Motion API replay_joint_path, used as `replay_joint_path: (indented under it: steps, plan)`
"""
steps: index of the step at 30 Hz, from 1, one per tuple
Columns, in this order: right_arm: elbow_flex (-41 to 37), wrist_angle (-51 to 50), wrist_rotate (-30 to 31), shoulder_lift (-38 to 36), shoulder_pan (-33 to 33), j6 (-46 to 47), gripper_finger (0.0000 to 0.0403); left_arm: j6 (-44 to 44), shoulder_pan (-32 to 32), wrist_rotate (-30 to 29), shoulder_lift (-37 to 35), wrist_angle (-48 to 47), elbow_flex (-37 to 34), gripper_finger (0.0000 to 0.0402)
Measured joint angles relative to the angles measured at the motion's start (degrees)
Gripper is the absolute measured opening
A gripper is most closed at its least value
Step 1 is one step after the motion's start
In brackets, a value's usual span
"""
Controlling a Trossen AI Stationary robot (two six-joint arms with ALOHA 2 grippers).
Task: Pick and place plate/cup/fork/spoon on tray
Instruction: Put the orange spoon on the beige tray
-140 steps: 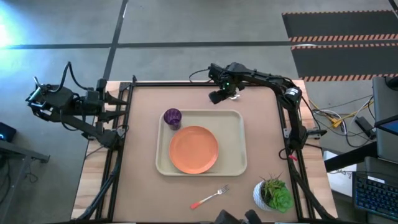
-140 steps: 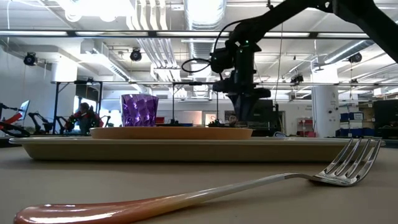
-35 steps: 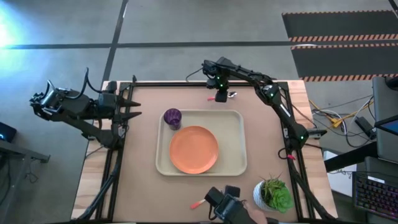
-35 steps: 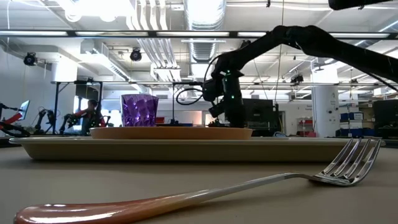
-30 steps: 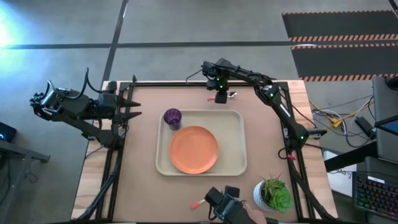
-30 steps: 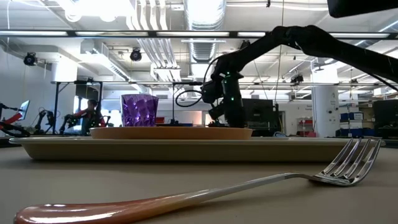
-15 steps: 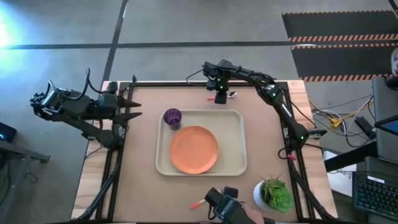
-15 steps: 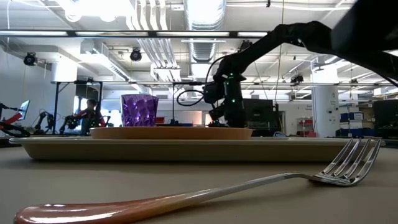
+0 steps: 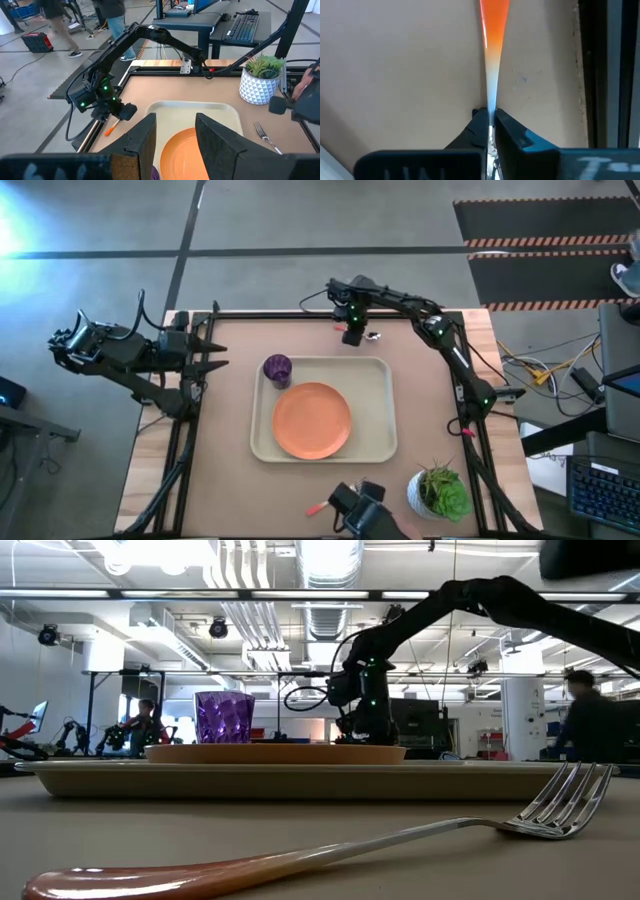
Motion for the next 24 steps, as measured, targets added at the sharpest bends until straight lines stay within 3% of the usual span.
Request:
replay_joint_path:
  steps: [11, 24]
  plan:
    - [5.16, -3.19, -5.25, -8.6, 3.29, 4.89, 0.0008, 0.03, -0.02, 0.0, -0.32, -0.1, 0.0, 0.012]
    - [3.34, -15.92, -5.78, -20.38, 15.73, 19.79, 0.0008, 0.2, -0.02, 0.0, -0.81, -0.38, 0.0, 0.012]
